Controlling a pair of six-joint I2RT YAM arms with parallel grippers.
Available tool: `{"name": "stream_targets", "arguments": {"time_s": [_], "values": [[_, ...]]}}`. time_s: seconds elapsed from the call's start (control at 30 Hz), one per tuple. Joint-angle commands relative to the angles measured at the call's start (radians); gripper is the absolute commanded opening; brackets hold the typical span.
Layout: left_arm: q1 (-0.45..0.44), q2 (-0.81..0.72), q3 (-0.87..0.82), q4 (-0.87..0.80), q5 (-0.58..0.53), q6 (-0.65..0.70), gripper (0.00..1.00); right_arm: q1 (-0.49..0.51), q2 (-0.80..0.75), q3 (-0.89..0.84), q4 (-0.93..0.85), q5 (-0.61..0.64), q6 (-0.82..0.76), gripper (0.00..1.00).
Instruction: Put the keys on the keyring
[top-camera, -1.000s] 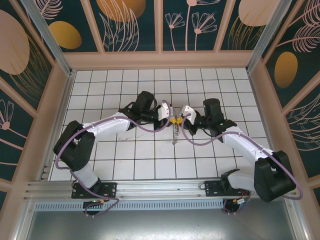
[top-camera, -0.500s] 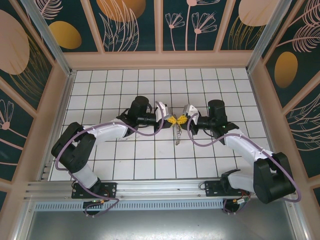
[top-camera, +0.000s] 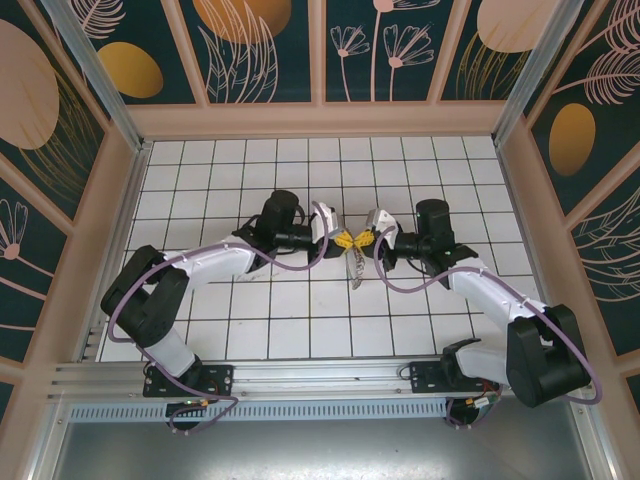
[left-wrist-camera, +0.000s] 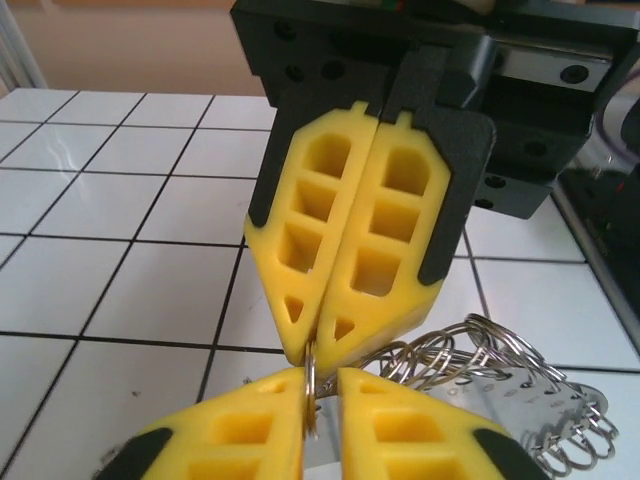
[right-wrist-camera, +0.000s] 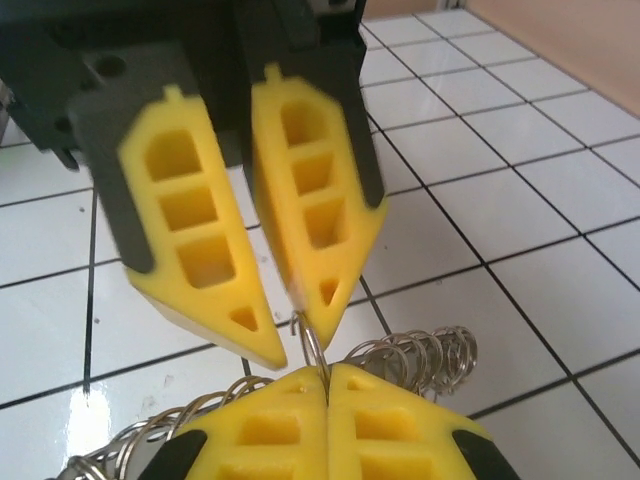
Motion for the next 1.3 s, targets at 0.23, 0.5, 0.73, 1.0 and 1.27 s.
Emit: {"name": "stream_targets", "arguments": {"time_s": [0.23,0.5,0.73,1.0,1.27], "values": [[-0.011,0.014,0.158,-0.341,-0.067,0.194,0.23,0.032,-0.008,0.047,-0.034,0.078,-0.037,0.00],[-0.013,0.046,0.206,-0.384,-0.062,0.217,0.25,0.038,-0.007,0.046,-0.026,0.080,-0.031,0.00],[-0.015,0.050,0.215,-0.395,-0.061,0.222,0.19,0.040,-0.005,0.043,-0.013,0.070,-0.021,0.00],[-0.015,0.050,0.214,-0.387,-0.056,0.227,0.00,0.043,-0.012,0.041,-0.008,0.065,-0.015,0.00],[-0.015,0.020,0.128,-0.232,-0.014,0.175,0.00,0.039,-0.021,0.008,0.010,0.078,-0.020,0.00]]}}
